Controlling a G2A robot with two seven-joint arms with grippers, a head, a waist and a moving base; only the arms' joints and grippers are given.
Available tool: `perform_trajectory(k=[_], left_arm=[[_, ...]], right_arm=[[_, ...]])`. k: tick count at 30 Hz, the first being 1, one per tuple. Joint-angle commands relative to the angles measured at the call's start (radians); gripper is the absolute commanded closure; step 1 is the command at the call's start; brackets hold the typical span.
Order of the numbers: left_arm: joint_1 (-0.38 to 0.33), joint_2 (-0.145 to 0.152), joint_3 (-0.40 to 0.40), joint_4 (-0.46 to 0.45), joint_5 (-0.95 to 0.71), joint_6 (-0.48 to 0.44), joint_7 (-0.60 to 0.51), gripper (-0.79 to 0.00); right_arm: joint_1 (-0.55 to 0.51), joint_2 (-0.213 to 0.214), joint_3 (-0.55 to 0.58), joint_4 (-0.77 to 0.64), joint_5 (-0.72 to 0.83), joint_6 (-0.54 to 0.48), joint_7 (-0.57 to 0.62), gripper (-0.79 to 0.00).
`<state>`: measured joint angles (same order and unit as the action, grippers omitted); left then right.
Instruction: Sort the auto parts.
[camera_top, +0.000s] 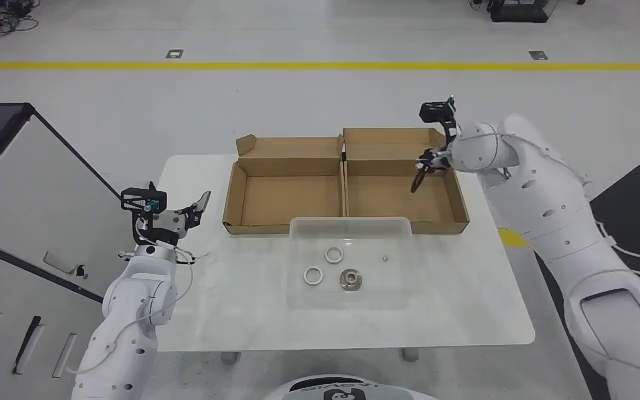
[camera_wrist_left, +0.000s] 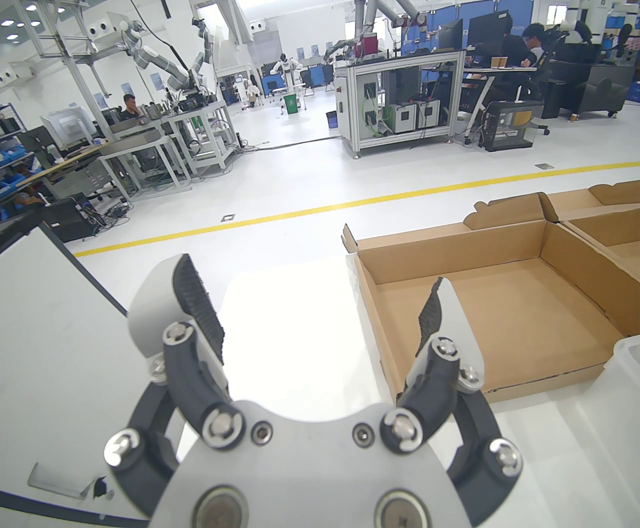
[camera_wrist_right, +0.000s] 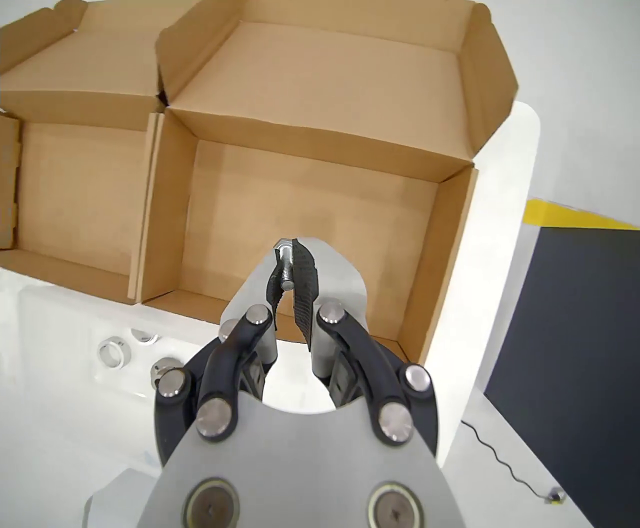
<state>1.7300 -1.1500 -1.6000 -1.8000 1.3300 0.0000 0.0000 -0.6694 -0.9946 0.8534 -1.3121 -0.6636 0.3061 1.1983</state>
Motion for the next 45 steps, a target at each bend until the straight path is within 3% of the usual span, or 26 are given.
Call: perform_trajectory(k=[1, 9, 17, 45], left_arm=[[0.000, 0.000, 0.000, 0.000, 0.000, 0.000, 0.000, -0.785], [0.000, 0.000, 0.000, 0.000, 0.000, 0.000, 0.000, -0.785], [0.000, 0.000, 0.000, 0.000, 0.000, 0.000, 0.000, -0.785], [0.000, 0.000, 0.000, 0.000, 0.000, 0.000, 0.000, -0.785]], right_arm=[[0.030, -0.013, -0.033, 0.049, -0.029, 0.017, 0.005, 0.000], [0.119, -0.080, -0.146, 0.242, -0.070, 0.043, 0.003, 0.000], [0.142, -0.138, -0.208, 0.395, -0.055, 0.027, -0.041, 0.000], [0.179, -0.284, -0.286, 0.744, -0.024, -0.065, -0.089, 0.000]])
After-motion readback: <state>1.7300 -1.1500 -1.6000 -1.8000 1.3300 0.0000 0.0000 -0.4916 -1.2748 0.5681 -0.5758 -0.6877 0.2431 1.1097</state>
